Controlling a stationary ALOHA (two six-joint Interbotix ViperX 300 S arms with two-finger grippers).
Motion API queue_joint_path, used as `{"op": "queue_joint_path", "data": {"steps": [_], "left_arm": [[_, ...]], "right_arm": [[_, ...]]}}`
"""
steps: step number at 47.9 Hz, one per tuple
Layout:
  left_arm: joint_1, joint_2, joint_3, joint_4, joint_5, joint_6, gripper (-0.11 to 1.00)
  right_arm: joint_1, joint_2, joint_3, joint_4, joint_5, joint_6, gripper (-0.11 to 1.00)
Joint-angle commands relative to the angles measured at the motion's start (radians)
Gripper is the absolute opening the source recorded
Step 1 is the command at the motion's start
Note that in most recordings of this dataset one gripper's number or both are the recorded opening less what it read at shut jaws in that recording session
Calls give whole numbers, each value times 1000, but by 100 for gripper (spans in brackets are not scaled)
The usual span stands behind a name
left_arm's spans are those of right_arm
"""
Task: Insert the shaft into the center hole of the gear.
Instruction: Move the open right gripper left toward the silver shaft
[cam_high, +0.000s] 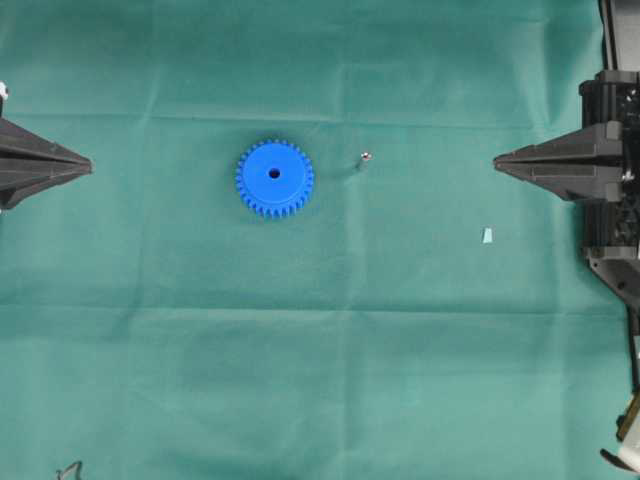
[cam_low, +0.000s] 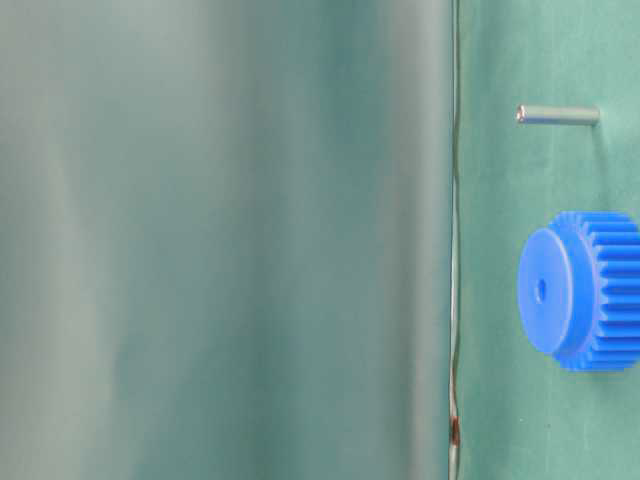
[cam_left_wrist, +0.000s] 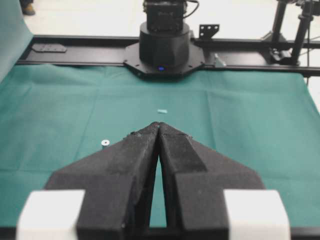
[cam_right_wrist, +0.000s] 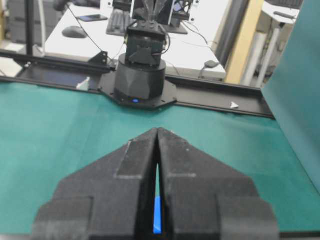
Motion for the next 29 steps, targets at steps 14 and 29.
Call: {"op": "queue_joint_path", "data": {"steps": [14, 29], "left_arm": [[-8, 6, -46, 17, 54, -5, 0], [-8, 6, -46, 17, 61, -5, 0]], "right_arm": [[-43, 61, -44, 0, 15, -12, 2], [-133, 275, -74, 32, -5, 3, 3]]}}
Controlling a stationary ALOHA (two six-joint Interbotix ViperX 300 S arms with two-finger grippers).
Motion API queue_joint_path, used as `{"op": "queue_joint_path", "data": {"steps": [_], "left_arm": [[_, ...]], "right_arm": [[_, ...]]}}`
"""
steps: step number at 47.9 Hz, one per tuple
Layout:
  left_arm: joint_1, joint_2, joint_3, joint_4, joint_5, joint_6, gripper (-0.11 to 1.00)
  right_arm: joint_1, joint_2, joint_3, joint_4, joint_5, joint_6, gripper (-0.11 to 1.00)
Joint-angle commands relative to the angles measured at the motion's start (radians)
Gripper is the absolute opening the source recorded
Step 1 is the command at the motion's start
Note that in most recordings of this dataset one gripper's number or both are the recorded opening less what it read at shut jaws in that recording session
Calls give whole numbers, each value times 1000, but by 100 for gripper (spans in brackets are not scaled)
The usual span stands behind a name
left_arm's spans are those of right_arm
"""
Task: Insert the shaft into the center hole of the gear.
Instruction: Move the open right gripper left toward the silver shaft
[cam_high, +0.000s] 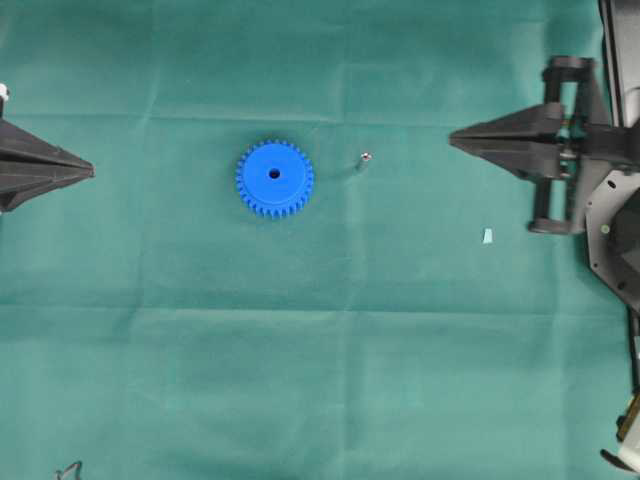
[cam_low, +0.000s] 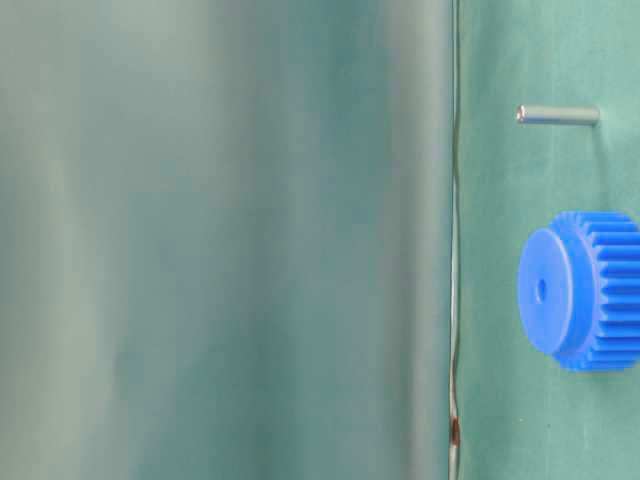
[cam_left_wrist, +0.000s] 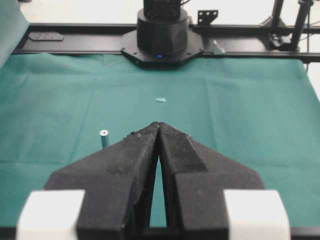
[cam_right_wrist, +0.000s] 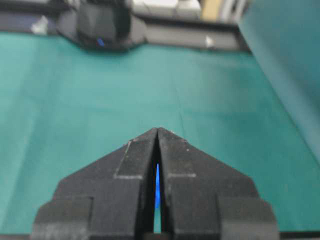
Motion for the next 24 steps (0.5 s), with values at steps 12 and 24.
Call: {"op": "queue_joint_path", "data": {"steps": [12, 24], "left_arm": [[-2, 3, -25, 3, -3, 0, 0], [-2, 3, -23, 3, -3, 0, 0]], "right_arm": [[-48, 265, -78, 46, -48, 2, 57], [-64, 485, -103, 80, -153, 2, 80]]}}
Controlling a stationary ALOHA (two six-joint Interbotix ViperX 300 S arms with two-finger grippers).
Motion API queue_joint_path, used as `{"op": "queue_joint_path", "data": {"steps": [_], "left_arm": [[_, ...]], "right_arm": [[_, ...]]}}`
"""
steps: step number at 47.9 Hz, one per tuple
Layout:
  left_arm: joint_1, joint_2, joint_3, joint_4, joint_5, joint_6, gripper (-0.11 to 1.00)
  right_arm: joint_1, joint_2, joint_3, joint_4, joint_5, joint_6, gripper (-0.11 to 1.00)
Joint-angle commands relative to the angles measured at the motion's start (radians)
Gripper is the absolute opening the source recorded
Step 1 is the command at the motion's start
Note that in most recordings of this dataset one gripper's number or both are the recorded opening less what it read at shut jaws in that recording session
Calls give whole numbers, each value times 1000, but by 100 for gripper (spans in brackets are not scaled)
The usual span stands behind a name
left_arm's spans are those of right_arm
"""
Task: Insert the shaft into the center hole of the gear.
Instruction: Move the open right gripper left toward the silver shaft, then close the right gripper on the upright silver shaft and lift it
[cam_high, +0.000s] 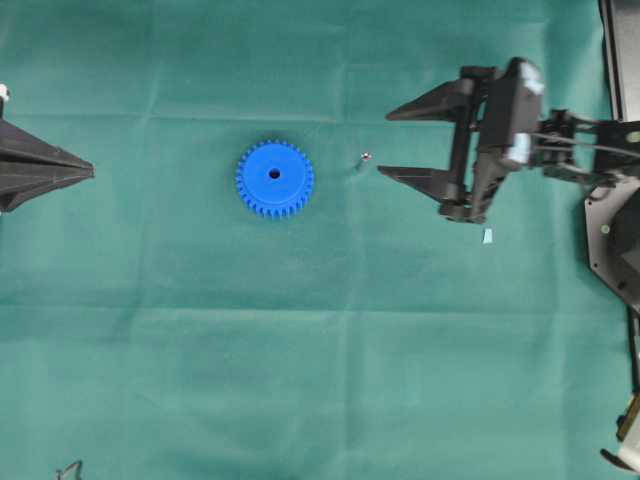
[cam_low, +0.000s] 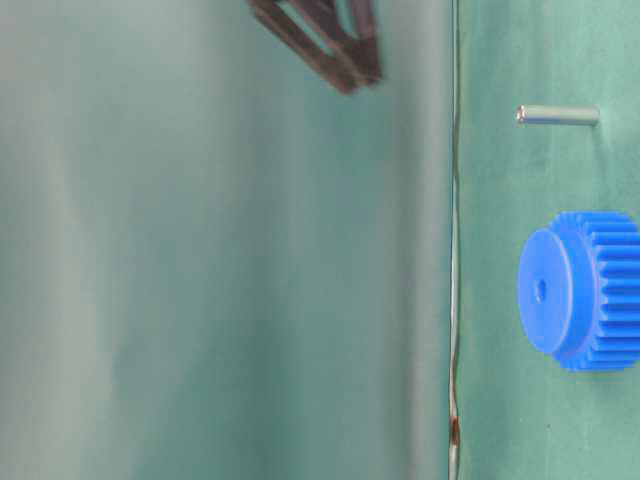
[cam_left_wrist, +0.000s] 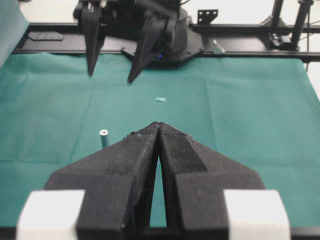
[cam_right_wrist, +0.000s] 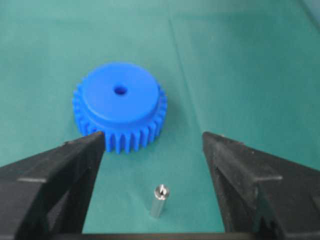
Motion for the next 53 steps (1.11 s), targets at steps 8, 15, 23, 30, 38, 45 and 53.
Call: {"op": "queue_joint_path", "data": {"steps": [8, 15, 23, 30, 38, 45, 53], "left_arm": [[-2, 6, -23, 3, -5, 0, 0], [-2, 6, -23, 3, -5, 2, 0], [-2, 8, -23, 3, -5, 2, 0], [-2, 9, -23, 3, -5, 2, 0], [-2, 8, -23, 3, 9, 0, 0], [-2, 5, -25, 3, 21, 0, 0], [-2, 5, -23, 3, 28, 0, 0]], "right_arm": [[-18, 152, -32, 41, -84, 0, 80], [-25, 219, -35, 75, -97, 0, 80], [-25, 281, -43, 92, -124, 0, 80], [-25, 322, -61, 94, -124, 0, 79], [-25, 331, -66, 95, -124, 0, 77], [-21, 328, -60, 95, -120, 6, 70], [-11, 321, -44, 95, -124, 20, 50]]}}
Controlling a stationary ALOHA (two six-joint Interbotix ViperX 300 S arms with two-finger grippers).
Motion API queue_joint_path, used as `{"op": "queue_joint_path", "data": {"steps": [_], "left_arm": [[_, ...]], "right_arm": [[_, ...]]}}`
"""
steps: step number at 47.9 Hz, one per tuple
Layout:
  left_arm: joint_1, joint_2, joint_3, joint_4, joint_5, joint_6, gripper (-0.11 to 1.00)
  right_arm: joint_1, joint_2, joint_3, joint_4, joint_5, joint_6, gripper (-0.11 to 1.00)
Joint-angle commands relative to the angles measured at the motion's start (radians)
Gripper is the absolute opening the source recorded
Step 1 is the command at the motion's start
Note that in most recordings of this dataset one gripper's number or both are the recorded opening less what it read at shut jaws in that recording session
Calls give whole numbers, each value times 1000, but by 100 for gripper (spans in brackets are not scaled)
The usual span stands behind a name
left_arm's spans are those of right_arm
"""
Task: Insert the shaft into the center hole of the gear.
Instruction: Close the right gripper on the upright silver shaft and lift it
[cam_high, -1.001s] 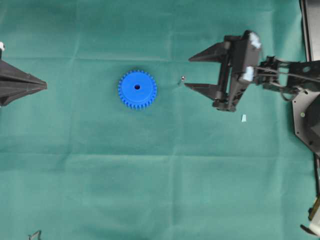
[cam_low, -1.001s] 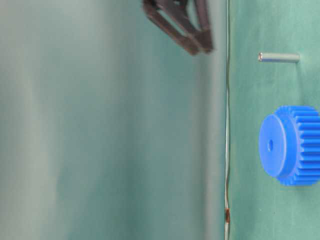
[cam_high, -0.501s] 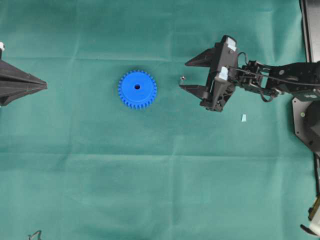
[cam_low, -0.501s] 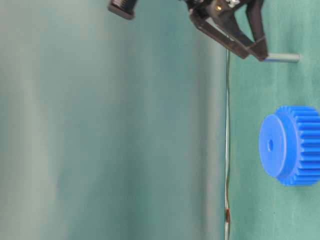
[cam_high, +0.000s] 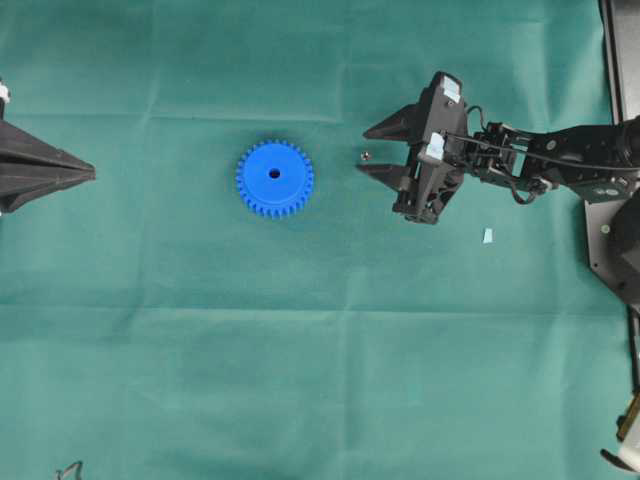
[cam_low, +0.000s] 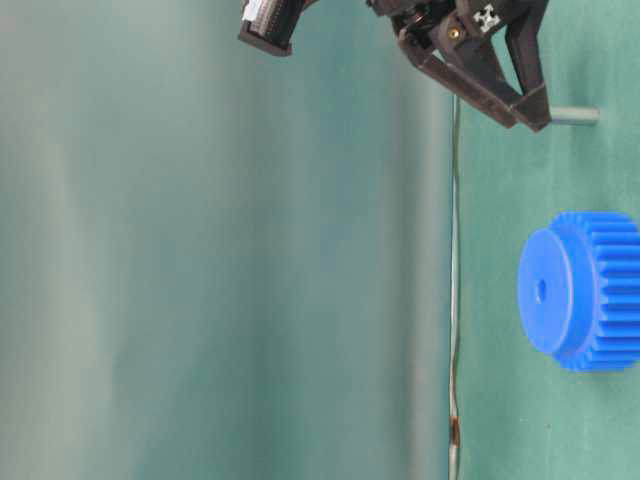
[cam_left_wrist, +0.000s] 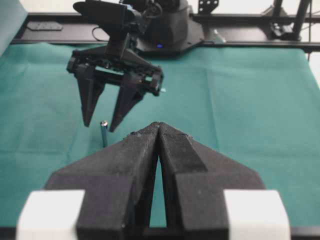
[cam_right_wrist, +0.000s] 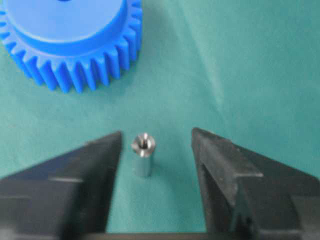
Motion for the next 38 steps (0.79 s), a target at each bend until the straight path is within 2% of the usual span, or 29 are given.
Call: {"op": "queue_joint_path", "data": {"steps": [1, 9, 12, 26, 38], "left_arm": [[-3, 3, -25, 3, -3, 0, 0], [-3, 3, -23, 3, -2, 0, 0], [-3, 3, -25, 3, 2, 0, 0], [-3, 3, -23, 3, 8, 0, 0], [-3, 3, -25, 3, 9, 0, 0]], "right_arm": [[11, -18, -2, 2, -11, 0, 47], [17, -18, -5, 2, -6, 0, 23], [17, -18, -6, 2, -6, 0, 18], [17, -29, -14, 2, 8, 2, 18], [17, -160, -38, 2, 143, -3, 18]]}}
